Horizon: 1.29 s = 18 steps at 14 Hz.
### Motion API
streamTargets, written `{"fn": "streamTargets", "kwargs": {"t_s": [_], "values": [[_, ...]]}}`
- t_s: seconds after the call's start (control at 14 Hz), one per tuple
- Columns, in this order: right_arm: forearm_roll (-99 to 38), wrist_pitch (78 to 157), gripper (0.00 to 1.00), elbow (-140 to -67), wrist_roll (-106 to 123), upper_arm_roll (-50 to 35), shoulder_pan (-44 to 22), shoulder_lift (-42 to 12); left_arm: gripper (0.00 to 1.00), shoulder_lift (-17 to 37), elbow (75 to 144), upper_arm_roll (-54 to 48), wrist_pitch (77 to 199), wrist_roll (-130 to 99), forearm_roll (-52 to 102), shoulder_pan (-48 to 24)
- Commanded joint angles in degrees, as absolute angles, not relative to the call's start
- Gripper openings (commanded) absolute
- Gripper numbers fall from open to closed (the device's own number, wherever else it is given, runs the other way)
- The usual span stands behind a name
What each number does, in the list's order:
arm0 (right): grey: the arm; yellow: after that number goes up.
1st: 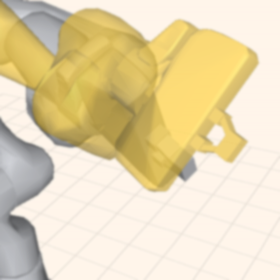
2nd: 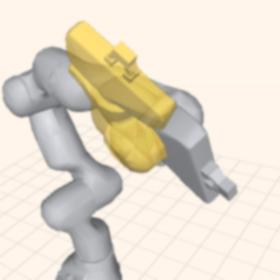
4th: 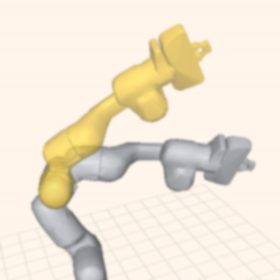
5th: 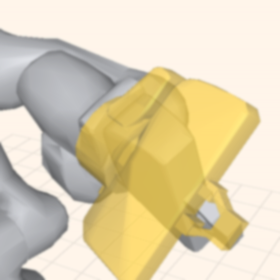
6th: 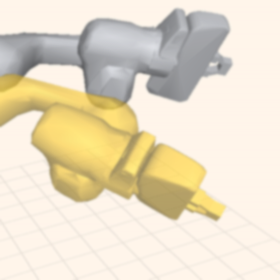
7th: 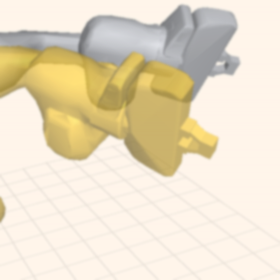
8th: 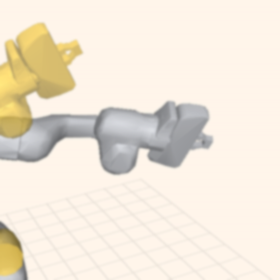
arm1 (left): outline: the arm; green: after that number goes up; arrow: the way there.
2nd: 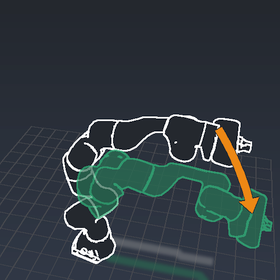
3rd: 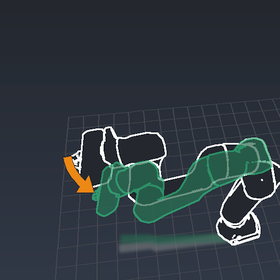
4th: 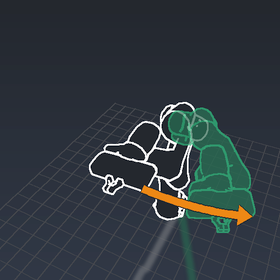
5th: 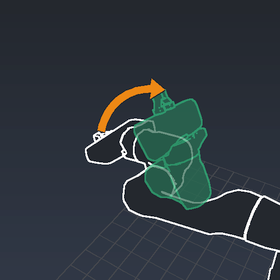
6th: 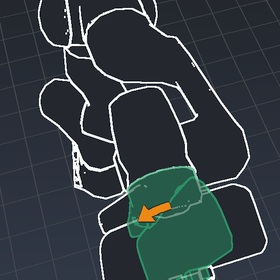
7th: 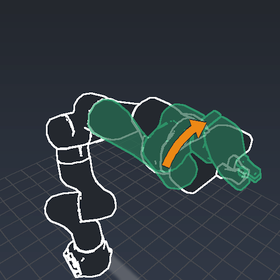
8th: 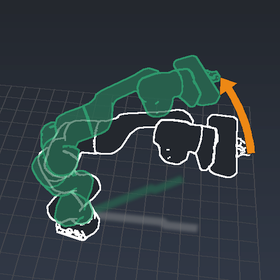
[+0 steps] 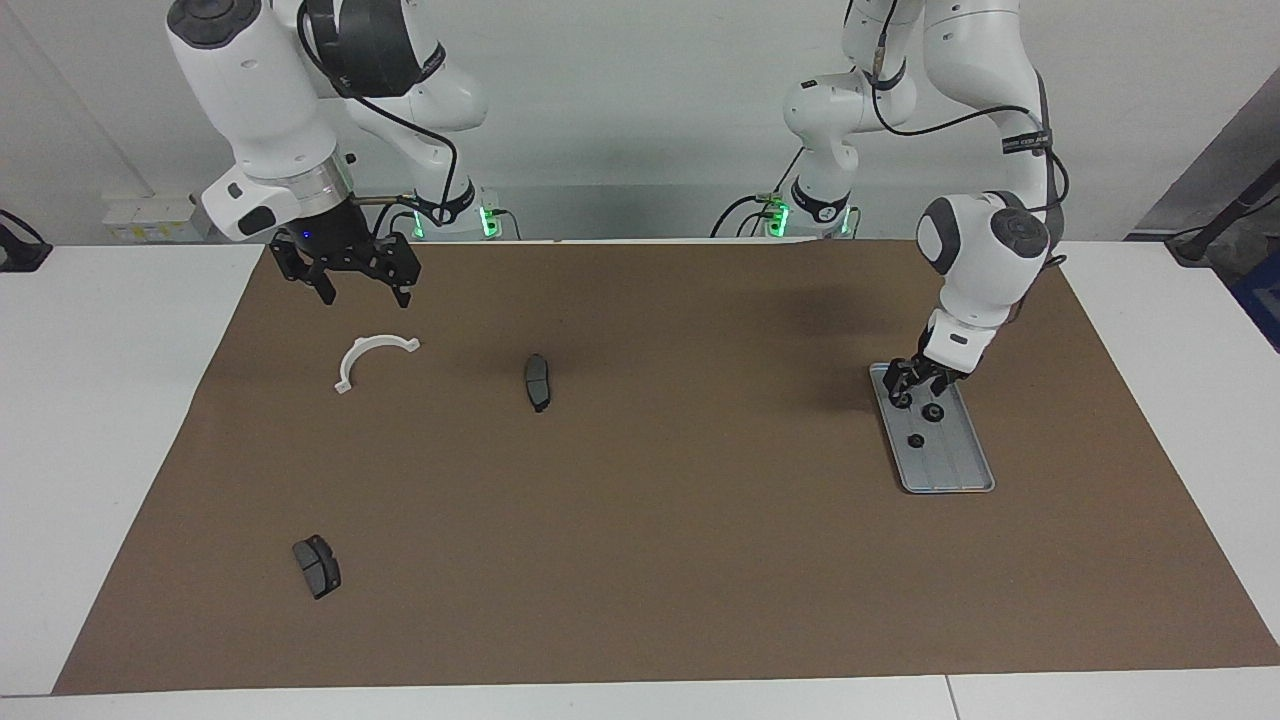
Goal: Place bearing gear from tray to pile
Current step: 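Grasp a black bearing in the tray with the left gripper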
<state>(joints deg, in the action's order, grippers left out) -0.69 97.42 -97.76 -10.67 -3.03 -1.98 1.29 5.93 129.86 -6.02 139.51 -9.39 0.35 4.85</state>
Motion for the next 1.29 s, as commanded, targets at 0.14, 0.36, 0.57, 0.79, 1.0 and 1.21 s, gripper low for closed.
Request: {"fn": "streamTargets", "kwargs": {"t_s": [0.14, 0.36, 0.57, 0.79, 1.0, 1.21], "values": [[-1.0, 97.6, 1.00, -99.0, -9.3, -3.4, -1.3, 2.3, 0.65, 6.4, 132.6, -6.0, 141.9, -10.4, 0.8, 5.2], [-1.1, 97.6, 1.00, -99.0, -9.3, -3.4, -1.3, 2.3, 0.55, 6.2, 133.1, -6.0, 141.7, -10.4, 0.8, 5.0], [-1.1, 97.6, 1.00, -99.0, -9.3, -3.3, -1.2, 2.3, 0.42, 6.2, 133.1, -6.0, 141.1, -10.3, 0.8, 5.0], [-1.1, 97.6, 1.00, -99.0, -9.3, -3.4, -1.3, 2.3, 0.23, 6.3, 132.5, -6.1, 140.7, -10.3, 0.8, 4.9], [-1.1, 97.6, 1.00, -99.0, -9.3, -3.4, -1.3, 2.3, 0.14, 7.2, 128.2, -6.1, 137.1, -10.3, 0.8, 4.6], [-1.1, 97.6, 1.00, -99.0, -9.3, -3.4, -1.3, 2.3, 0.13, 9.3, 119.6, -6.6, 132.1, -11.1, 1.1, 3.7]]}}
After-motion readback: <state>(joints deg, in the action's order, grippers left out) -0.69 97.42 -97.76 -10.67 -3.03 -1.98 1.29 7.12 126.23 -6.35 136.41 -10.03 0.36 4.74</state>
